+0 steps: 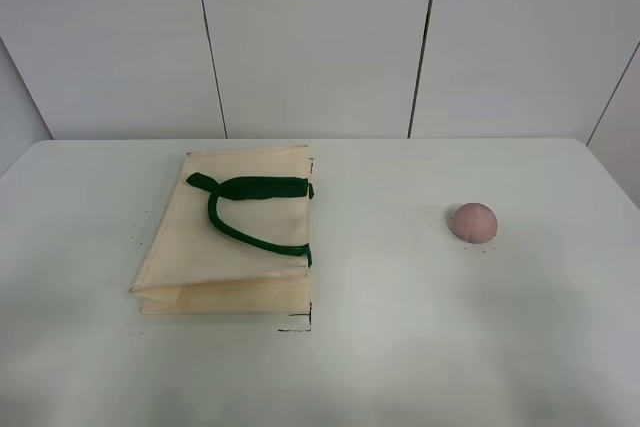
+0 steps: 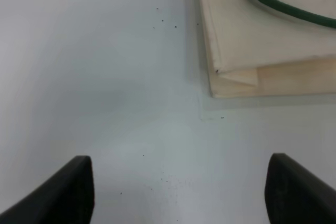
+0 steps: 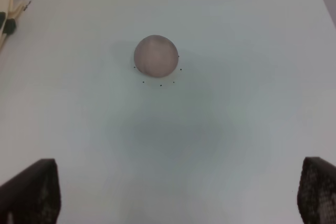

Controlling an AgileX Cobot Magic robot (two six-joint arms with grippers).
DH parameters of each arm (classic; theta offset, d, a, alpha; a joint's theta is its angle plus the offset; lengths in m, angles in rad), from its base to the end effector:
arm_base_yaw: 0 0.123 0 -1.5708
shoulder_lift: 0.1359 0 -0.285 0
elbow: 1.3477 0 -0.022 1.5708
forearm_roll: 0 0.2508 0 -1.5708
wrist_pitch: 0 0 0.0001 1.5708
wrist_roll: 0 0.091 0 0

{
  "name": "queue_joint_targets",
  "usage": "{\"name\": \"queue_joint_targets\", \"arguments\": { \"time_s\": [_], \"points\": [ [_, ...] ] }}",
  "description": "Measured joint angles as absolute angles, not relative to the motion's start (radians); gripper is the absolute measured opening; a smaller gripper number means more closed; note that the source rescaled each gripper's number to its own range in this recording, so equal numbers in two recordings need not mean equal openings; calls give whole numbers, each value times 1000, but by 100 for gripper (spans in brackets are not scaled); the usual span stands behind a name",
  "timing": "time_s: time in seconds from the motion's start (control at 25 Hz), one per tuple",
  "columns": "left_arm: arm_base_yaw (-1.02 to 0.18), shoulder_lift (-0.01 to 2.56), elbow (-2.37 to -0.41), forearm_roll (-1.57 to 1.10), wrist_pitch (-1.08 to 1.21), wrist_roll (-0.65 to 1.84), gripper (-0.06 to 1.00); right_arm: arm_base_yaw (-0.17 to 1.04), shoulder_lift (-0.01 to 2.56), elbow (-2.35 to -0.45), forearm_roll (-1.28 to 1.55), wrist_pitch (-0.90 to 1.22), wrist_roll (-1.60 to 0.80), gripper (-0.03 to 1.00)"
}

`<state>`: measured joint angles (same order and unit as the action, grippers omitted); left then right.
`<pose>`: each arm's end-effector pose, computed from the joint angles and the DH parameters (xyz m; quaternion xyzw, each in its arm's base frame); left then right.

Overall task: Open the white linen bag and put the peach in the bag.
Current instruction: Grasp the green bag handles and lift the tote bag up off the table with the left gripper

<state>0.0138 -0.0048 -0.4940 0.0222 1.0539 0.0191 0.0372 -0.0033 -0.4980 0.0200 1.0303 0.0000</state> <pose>-0.0046 0.0017 0.2762 0.0019 0.8517 0.0197 0.5236 -0.0039 0.0014 0.2792 -0.0160 0.8447 0.0199 0.5347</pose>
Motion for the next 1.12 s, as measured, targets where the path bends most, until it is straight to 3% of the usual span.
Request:
{"name": "queue_joint_targets", "arguments": {
  "time_s": [0.56, 1.12],
  "points": [
    [14, 56, -517, 22, 1054, 13, 100, 37, -3, -498, 20, 1030, 0, 100],
    [14, 1030, -879, 22, 916, 11, 100, 37, -3, -498, 20, 1030, 0, 100]
  ]
}}
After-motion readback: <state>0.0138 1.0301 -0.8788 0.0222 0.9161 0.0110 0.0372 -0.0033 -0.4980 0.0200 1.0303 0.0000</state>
